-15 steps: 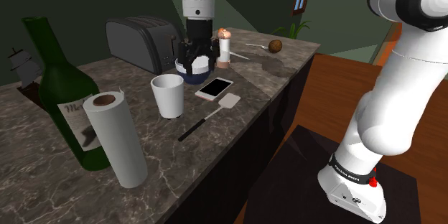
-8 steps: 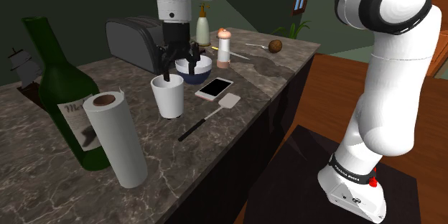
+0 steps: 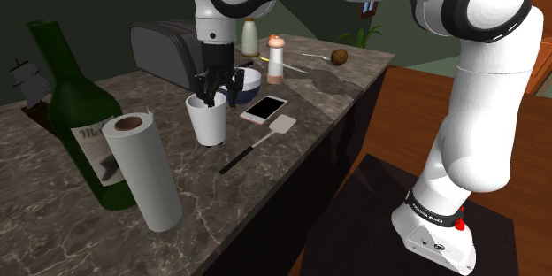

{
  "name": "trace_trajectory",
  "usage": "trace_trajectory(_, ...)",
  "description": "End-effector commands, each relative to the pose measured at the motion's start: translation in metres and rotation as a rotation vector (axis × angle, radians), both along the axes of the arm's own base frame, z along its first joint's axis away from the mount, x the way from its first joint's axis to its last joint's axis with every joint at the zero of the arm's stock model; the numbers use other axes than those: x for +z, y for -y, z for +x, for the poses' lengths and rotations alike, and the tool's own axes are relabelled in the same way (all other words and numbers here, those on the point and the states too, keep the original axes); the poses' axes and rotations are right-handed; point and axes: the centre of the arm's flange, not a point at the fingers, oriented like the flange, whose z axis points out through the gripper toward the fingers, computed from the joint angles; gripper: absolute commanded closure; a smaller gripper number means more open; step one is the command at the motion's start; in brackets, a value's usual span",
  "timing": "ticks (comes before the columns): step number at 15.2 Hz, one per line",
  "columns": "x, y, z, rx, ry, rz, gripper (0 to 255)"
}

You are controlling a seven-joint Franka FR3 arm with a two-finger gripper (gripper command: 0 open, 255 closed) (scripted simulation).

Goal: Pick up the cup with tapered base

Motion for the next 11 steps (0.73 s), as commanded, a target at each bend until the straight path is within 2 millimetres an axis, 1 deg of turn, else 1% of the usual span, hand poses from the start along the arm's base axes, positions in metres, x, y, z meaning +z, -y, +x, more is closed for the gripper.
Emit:
trace_trajectory(1, -0.001, 0.0, 0.0, 0.0, 0.0, 0.0, 255)
trace_trajectory(9, 0.0, 0.0, 0.0, 0.0, 0.0, 0.0, 255)
trace_trajectory(11, 0.01, 0.0, 0.0, 0.0, 0.0, 0.0, 255)
